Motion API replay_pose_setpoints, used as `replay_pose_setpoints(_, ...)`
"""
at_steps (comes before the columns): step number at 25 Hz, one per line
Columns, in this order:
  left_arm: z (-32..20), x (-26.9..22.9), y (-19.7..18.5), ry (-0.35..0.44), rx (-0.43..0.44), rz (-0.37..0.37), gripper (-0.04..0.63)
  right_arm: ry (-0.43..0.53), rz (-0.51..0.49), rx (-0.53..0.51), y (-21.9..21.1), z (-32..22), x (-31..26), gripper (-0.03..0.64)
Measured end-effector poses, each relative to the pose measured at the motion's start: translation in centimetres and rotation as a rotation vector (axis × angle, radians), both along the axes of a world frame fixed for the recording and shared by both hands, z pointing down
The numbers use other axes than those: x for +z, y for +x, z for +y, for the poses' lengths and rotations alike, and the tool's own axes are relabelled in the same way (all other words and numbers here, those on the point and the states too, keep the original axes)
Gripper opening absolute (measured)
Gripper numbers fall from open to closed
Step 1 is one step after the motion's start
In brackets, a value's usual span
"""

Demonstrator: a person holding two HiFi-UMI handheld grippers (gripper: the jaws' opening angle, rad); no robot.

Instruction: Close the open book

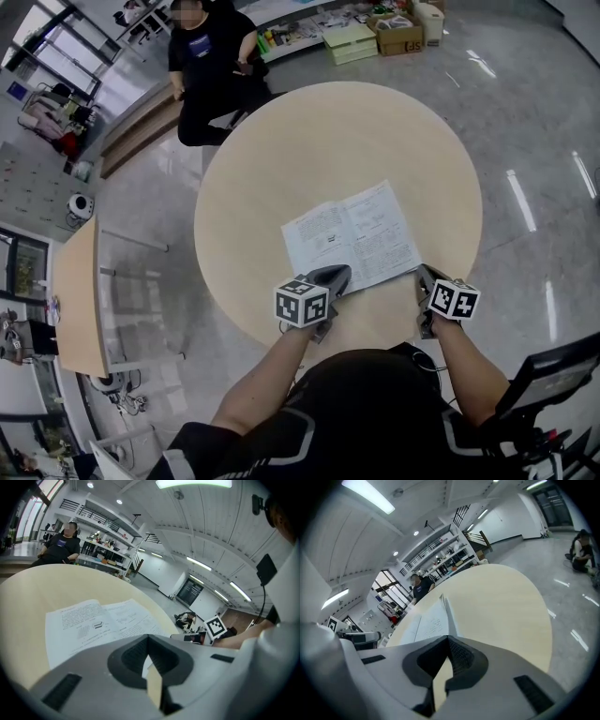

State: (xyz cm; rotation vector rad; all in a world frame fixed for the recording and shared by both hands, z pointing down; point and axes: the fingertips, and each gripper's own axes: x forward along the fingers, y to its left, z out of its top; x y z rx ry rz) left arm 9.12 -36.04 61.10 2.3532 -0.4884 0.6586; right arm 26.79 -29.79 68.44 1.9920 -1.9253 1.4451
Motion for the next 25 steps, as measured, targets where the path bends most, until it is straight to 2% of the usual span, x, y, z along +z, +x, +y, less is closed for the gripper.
replay_pose_setpoints(3,0.0,0.4,-0.8,-0.008,-0.027,0.005,-0.012,-0.049,-0.002,0.005,0.2,0.4,1.1,0.0)
replay_pose_setpoints(7,-0.1,0.2,-2.1,-0.012,-0.065,0.011,-0.012,-0.129,0.007,0.064,1.3,1.3,2.3,0.0)
replay_pose_setpoints(10,-0.3,0.1,-3.5,-0.015,-0.108,0.024,-0.012,-0.151,0.065,0.065,2.1,1.8,2.3,0.0)
replay_pose_setpoints(16,-1.3,0.0,-7.9,-0.009,-0.252,0.053,-0.011,-0.068,0.214,-0.093,0.4,-0.9,-1.2,0.002)
replay_pose_setpoints(21,-2.2,-0.6,-12.7,0.005,-0.387,0.073,-0.012,0.043,0.283,-0.263,-4.6,-4.8,-5.3,0.033)
replay_pose_setpoints(25,-2.3,-0.9,-15.5,0.016,-0.457,0.084,-0.011,0.113,0.363,-0.425,-9.5,-6.8,-7.2,0.055)
